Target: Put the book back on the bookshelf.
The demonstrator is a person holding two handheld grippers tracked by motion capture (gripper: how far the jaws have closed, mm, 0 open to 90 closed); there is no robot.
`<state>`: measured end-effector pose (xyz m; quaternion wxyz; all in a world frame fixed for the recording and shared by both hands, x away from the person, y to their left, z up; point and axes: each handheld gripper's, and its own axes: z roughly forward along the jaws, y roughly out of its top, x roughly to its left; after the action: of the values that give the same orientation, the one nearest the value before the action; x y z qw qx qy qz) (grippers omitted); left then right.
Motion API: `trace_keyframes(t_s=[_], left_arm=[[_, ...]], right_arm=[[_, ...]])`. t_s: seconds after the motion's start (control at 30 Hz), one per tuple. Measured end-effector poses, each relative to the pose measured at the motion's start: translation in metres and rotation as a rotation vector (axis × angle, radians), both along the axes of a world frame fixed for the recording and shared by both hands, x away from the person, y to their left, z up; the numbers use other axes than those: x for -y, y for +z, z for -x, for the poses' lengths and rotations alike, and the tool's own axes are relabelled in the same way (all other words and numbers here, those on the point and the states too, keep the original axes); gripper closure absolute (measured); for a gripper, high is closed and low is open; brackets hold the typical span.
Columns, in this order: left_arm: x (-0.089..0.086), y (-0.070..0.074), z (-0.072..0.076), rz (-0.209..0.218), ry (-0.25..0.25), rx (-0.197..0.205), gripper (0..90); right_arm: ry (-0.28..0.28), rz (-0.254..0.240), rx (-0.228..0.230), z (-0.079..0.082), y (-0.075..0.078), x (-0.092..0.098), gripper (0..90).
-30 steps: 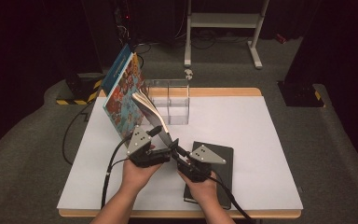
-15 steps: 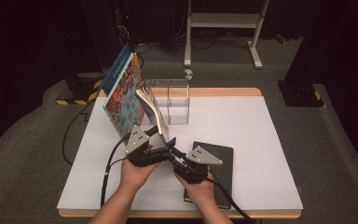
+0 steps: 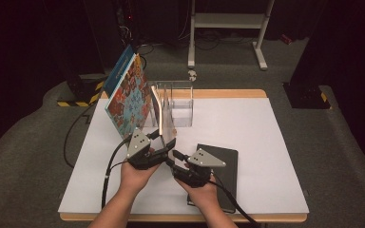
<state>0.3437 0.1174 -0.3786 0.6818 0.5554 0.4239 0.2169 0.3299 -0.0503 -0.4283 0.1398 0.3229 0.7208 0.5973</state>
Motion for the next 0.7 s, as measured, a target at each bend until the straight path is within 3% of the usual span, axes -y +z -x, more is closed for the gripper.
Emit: trace_keyframes(t_s=[0.27,0.4,0.6,0.7], left_arm=[[0.006,-0.003,0.003,-0.032,0.035,0.027,45.3],[0.005,-0.004,0.005,-0.045,0.038,0.032,50.3],[0.006,-0.004,0.007,-0.080,0.065,0.036,53.0],[0.005,-0.004,0.008,-0.092,0.073,0.039,53.7]], right_arm=[[-0.033,0.047,0.021,0.013,-0.002,0.023,54.0],[-0.099,0.091,0.054,0.013,-0.002,0.043,51.3],[-0.196,0.168,0.051,0.003,-0.006,0.077,45.8],[-0.241,0.174,0.057,0.002,-0.009,0.096,45.5]])
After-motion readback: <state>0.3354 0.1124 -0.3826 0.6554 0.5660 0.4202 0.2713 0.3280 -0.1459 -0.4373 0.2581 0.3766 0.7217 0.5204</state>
